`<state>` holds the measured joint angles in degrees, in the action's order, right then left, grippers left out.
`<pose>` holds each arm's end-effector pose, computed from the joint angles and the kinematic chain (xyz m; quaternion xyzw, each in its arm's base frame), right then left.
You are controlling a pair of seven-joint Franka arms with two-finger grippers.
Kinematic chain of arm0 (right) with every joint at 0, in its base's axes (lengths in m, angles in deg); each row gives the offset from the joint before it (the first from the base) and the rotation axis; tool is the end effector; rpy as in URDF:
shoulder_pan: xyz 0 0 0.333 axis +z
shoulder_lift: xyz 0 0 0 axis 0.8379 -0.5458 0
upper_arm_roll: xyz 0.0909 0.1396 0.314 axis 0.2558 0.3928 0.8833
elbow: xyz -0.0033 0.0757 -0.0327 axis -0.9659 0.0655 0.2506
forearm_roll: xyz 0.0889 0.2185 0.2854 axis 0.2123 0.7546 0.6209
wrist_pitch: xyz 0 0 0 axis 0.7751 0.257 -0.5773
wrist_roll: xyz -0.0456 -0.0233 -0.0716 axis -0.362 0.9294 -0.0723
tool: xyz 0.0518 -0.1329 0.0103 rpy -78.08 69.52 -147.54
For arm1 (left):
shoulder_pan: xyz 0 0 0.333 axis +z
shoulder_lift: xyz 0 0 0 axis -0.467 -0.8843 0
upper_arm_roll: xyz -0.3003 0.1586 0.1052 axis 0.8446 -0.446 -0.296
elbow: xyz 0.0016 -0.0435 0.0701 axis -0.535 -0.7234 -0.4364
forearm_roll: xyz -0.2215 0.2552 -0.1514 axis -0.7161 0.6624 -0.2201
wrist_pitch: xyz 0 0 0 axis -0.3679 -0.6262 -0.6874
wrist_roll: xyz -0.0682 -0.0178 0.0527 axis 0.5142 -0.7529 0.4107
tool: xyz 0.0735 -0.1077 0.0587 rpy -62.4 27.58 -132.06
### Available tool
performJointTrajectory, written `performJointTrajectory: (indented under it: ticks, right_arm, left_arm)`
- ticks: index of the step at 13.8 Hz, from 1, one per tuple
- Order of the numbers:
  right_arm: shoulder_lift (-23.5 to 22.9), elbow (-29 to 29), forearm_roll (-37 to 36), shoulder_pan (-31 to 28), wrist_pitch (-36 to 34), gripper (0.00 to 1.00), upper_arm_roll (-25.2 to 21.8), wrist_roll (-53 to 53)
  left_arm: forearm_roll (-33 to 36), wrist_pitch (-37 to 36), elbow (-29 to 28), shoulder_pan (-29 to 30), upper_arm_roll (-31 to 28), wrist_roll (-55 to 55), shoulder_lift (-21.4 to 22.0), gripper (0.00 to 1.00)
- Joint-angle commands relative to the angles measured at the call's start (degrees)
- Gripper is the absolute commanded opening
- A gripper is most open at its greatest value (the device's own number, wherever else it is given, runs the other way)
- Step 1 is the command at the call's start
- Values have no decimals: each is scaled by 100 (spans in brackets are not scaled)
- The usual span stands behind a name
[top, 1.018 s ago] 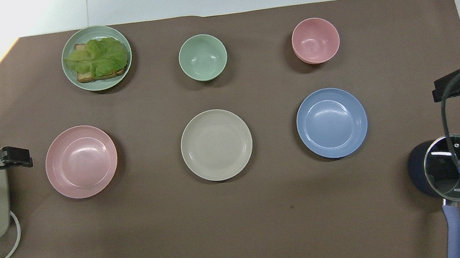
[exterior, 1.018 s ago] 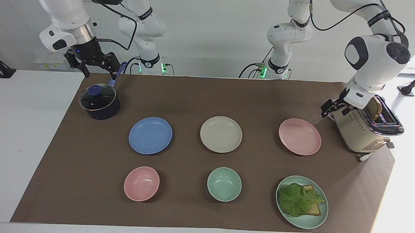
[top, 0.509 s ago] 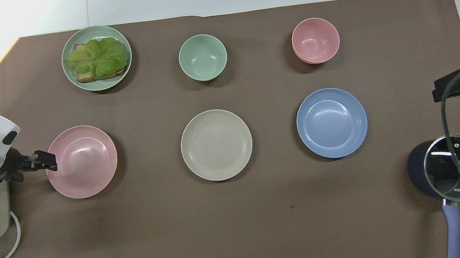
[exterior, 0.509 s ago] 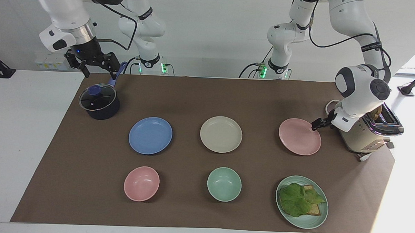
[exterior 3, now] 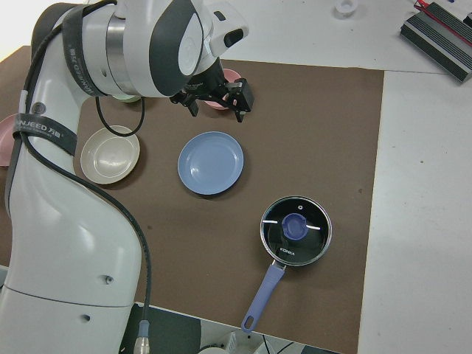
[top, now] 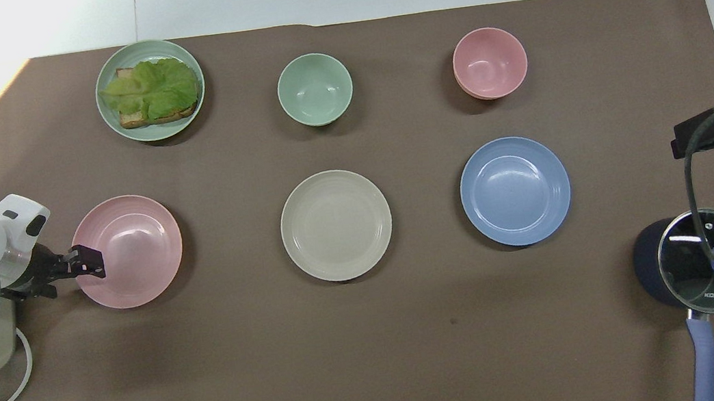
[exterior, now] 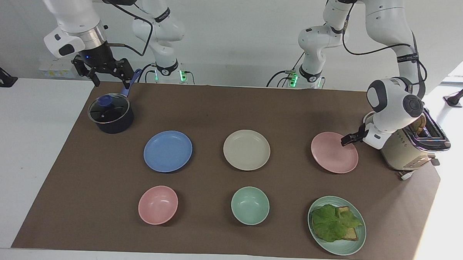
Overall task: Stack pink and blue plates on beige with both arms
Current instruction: 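Carry the pink plate with the left gripper onto the beige plate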
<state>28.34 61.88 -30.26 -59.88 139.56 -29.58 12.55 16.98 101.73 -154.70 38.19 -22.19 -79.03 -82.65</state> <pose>0.5188 -0.0059 0.6410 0.9993 -0.0267 -0.0212 0.0134 0.5205 0.0477 0.3350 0.9869 0.1168 -0.1104 0.0145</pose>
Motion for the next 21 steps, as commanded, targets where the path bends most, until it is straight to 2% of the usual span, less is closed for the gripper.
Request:
performJointTrajectory:
  ticks: [1, 3, 5, 6, 9, 14, 18, 21]
  right_arm:
    - [102, 120, 24, -74, 45, 100, 34, 151]
    - [102, 120, 24, -82, 45, 100, 34, 160]
    - [102, 120, 24, -74, 45, 100, 34, 151]
    - [102, 120, 24, -74, 45, 100, 34, 151]
    - [102, 120, 24, -74, 45, 100, 34, 151]
    - [102, 120, 24, -74, 45, 100, 34, 160]
    - [102, 120, 24, -74, 45, 100, 34, 160]
    - [102, 120, 24, -74, 45, 100, 34, 160]
  left_arm:
    - [-156, 92, -198, 11, 28, -327, 169, 68]
    - [-236, 92, -198, 11, 28, -398, 169, 30]
    - [-245, 83, -189, 11, 28, -399, 169, 7]
    - [-245, 57, -189, 20, 28, -398, 169, 0]
    - [-288, -442, 91, 11, 36, -381, 126, 0]
    - [-1017, -2112, 1146, -207, 203, -590, 283, 0]
    - [-1317, -1905, 1156, -1304, 300, -1978, 450, 0]
    - [-1501, -800, 998, -2385, 291, -2875, 346, 0]
